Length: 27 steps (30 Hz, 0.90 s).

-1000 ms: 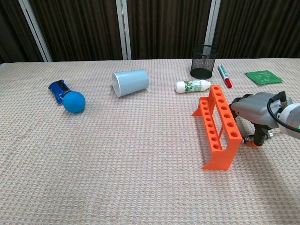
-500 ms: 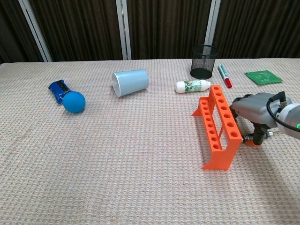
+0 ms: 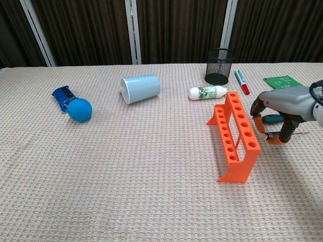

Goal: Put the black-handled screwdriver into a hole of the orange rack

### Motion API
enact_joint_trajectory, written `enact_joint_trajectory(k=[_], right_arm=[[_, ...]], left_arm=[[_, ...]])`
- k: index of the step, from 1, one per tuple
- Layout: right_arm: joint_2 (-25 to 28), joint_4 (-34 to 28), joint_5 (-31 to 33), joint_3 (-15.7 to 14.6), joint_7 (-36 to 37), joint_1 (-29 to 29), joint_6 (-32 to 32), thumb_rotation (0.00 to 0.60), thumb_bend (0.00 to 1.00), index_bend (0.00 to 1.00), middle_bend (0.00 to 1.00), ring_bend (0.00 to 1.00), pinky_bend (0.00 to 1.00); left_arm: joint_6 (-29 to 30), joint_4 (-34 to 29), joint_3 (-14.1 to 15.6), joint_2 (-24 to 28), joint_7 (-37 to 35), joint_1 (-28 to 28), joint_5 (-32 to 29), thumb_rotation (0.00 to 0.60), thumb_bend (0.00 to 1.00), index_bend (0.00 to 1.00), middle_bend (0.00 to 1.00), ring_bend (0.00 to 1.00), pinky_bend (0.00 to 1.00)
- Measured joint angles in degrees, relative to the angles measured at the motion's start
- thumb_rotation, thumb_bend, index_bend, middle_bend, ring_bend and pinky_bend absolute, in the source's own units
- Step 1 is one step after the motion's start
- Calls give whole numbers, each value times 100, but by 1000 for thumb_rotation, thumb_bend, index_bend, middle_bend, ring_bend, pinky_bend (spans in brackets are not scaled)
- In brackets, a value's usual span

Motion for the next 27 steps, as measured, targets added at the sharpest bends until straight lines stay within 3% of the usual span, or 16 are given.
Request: enact_joint_trajectory(k=[8,13,20,27], right_arm=[[990,-556,-60,540,2020,-243,-1011,600,345,584,195,0,0],[1534,-706,-397,1050,3834,-570,-1781,600,346,584,195,0,0],[2034,-795,-1391,1885,6501,-1197,-2733,600,347,581,195,0,0],[2256,-841,-2620,2576,8731,-1748,-3206,600,347,581,195,0,0]], left_arm=[[-16,-40,26,21,-4,0,21,600,0,38,0,0,0],[-28,-100,63,23,-1,5,62,600,0,37,0,0,0],[-107,-193,115,39,67,-33,133,600,0,37,0,0,0],[-128,-249,128,46,130,-56,158,600,0,37,0,0,0]])
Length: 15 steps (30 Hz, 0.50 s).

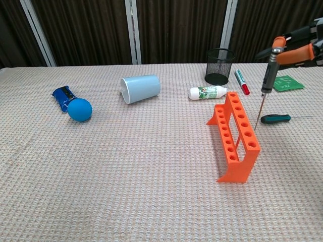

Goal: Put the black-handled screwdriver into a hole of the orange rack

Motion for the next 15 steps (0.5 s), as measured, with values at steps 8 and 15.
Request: enact_joint_trajectory(k=[8,15], right_arm=[[134,63,-1405,163,1703,-208,61,600,352,582,195,0,0],[311,212,-1994,-196,2582,53,499,600,351,582,195,0,0]], left_arm=[[52,-33,-17,24,25,12,-11,600,0,36,0,0,0],[39,-56,-23,25,50,2,-40,600,0,35,0,0,0]])
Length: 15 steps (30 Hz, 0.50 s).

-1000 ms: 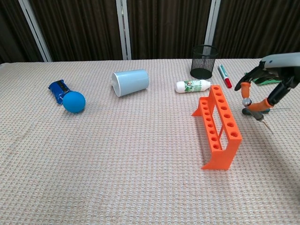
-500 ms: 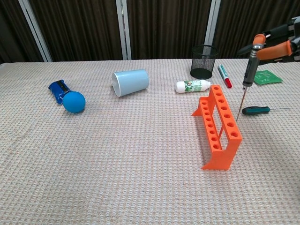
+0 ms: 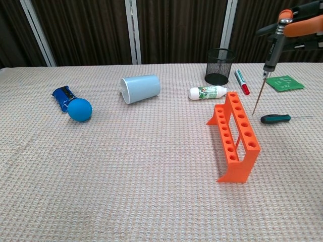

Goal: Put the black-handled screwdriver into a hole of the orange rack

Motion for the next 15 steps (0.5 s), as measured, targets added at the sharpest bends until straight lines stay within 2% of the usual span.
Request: enact_joint_trajectory(k=[8,15], right_arm=[[123,135,-189,-517,401,450,357,600,353,582,195,0,0],[112,206,-34,-809,395,763,470,600,351,583,195,0,0]], left_arm=[[-20,-8,-3,-11,19,-19,-11,600,0,32,0,0,0],[-46,22,-2,-18,-11,-20,-59,600,0,27,0,0,0]])
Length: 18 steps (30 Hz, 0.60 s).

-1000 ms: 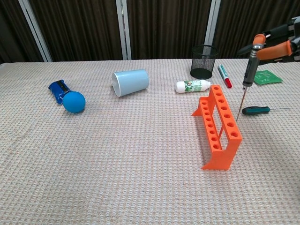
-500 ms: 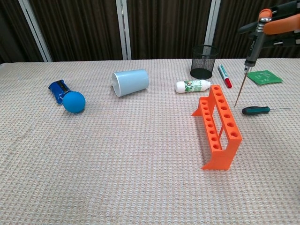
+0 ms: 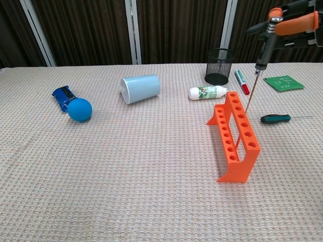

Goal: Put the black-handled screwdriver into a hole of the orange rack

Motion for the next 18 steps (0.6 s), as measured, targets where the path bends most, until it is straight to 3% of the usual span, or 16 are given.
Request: enact_joint_trajectory(k=[18], right_arm=[[-73,19,422,-436,-306,414,81,600,352,583,195,0,0]], left_arm=[[-88,102,7,-37,-93,-25,-72,600,0,23,0,0,0]])
